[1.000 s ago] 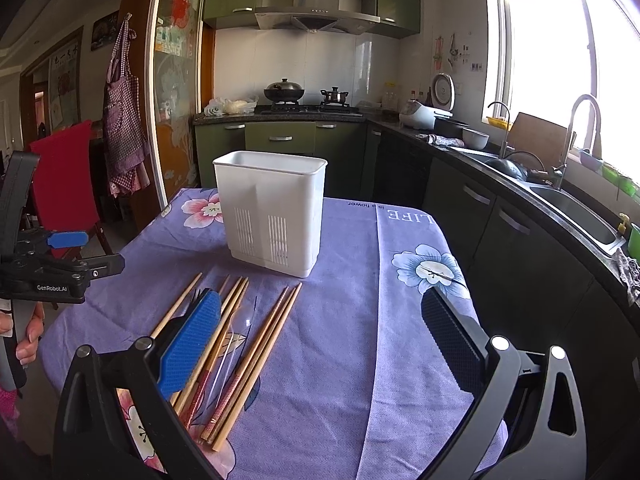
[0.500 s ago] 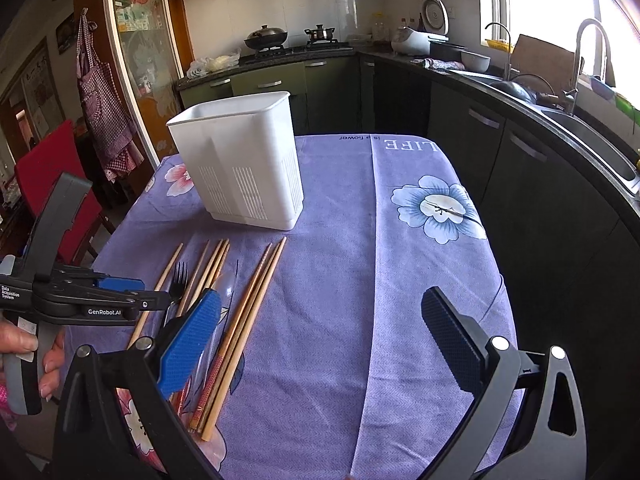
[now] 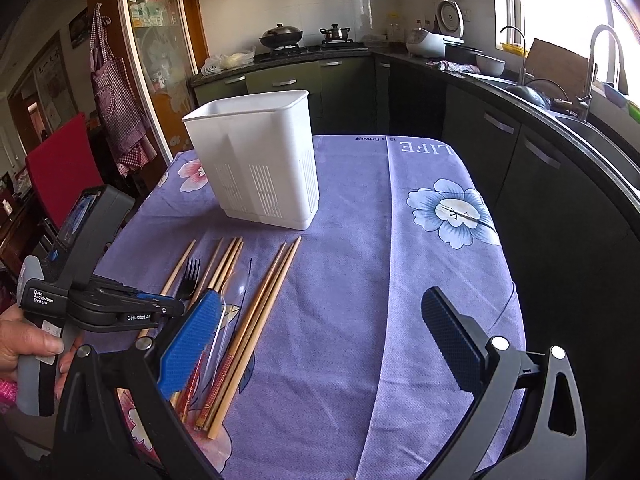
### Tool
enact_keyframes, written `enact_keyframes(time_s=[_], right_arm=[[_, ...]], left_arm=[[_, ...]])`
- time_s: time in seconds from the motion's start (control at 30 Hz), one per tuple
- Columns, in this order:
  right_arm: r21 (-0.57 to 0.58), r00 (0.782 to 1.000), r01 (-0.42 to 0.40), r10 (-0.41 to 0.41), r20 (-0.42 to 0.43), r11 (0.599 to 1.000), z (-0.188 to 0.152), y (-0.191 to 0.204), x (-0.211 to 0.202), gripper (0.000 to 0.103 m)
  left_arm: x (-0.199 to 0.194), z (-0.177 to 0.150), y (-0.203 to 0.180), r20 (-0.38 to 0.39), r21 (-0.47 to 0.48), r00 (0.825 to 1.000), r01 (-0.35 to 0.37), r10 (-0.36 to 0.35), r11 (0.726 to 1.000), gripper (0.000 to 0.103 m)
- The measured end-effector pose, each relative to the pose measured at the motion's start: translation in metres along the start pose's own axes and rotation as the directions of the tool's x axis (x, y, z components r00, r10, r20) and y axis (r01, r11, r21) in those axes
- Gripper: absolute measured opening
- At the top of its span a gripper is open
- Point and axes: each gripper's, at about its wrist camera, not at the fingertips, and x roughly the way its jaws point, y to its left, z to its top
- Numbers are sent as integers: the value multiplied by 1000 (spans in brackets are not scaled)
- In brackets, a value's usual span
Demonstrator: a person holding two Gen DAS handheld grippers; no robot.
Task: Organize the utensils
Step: 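Lower the left gripper onto the black fork and close it, then close the right gripper on the clear plastic spoon while the left gripper holds the fork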
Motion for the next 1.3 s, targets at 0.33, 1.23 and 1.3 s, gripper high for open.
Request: enact_keyframes(time_s=[0.33, 1.23, 1.3], right_arm=[[-74, 953, -172, 147, -266, 982, 17, 40, 55, 99], [-90, 887, -129, 74, -456, 988, 1, 83, 137, 19], [-82, 884, -131, 79, -460, 988, 0, 82, 138, 19]], left_arm=[[-41, -1, 6, 126, 22, 991, 48, -51, 999, 9], [-66, -2, 30, 199, 46, 974, 100, -107, 994, 9], [-66, -2, 31, 199, 46, 974, 104, -112, 993, 9]])
